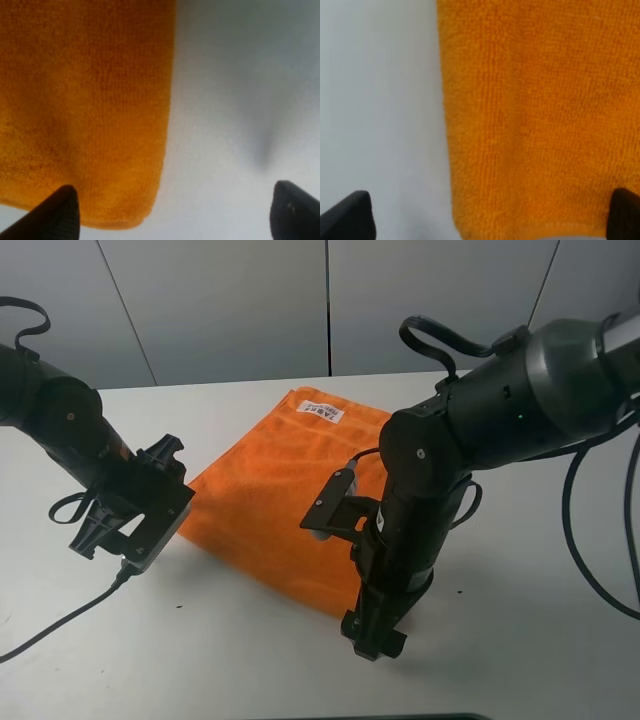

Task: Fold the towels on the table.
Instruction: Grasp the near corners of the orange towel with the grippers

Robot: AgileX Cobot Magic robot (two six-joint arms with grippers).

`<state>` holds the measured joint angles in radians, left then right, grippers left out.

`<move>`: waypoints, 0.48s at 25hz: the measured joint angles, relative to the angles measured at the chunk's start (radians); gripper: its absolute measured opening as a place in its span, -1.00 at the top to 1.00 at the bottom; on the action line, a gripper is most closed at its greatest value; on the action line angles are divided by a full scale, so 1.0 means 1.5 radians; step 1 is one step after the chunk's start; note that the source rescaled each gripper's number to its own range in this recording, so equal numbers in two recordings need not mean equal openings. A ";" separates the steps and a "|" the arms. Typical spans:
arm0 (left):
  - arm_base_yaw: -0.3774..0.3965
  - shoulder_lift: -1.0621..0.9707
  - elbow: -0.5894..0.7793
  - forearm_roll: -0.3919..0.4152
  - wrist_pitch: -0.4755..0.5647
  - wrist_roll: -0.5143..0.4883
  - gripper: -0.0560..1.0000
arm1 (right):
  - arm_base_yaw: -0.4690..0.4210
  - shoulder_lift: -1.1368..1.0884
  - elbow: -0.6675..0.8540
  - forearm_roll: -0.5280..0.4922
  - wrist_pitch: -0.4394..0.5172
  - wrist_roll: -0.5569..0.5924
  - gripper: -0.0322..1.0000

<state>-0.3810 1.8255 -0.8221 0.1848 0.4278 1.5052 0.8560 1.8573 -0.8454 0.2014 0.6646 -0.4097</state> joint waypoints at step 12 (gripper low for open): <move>0.000 0.041 0.000 0.001 -0.009 0.009 -0.97 | 0.000 0.000 0.000 0.010 -0.021 0.000 -1.00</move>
<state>-0.3810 1.8864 -0.8221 0.1868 0.4141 1.5188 0.8560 1.8573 -0.8454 0.2160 0.6333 -0.4091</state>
